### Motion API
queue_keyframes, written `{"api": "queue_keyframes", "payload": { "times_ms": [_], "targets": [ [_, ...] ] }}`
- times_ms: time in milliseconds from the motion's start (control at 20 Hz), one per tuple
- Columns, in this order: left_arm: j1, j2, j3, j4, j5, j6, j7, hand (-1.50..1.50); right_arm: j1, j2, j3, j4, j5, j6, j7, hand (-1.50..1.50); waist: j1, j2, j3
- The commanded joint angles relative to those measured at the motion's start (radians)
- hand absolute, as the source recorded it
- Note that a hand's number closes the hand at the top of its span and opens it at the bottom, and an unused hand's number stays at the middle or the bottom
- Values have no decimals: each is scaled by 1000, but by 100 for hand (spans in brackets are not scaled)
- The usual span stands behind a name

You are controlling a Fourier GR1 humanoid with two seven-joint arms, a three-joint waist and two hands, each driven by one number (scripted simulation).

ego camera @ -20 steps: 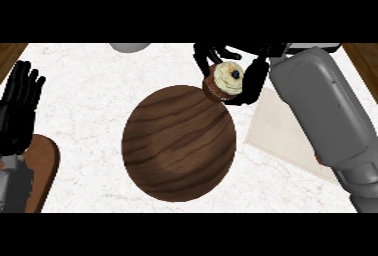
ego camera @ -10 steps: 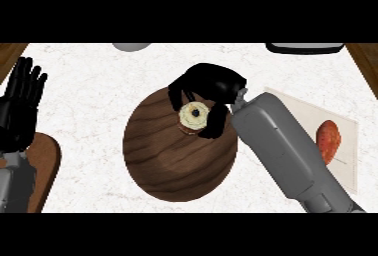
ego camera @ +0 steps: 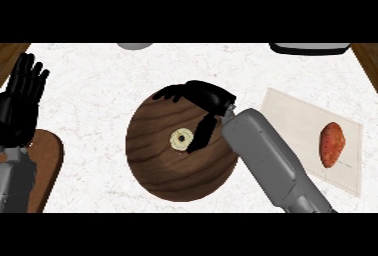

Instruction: Pick the cupcake from the placemat and place it in the bowl

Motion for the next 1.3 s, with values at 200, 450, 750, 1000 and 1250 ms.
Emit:
{"api": "queue_keyframes", "payload": {
  "times_ms": [200, 450, 750, 1000, 1250],
  "targets": [
    [-24, -19, -11, 18, -14, 19, -8, 0, -7, 10, -157, 80, -147, -200, -101, -150, -6, 1, 0],
    [23, 3, 10, -2, 12, -25, -28, 0, -175, -80, -338, 226, -211, -156, -52, -150, 2, 3, 0],
    [-30, -18, -12, 27, -25, 18, -25, 0, -244, -230, -470, 451, -289, -57, -190, -150, 10, 13, 0],
    [-7, -18, -19, -12, -6, -6, -9, 0, -240, -367, -516, 599, -294, 47, -349, -150, 40, 24, 2],
    [-11, 10, -3, -14, 14, -42, -29, 0, -237, -494, -528, 676, -281, 153, -422, -150, 64, 36, 3]
  ]
}}
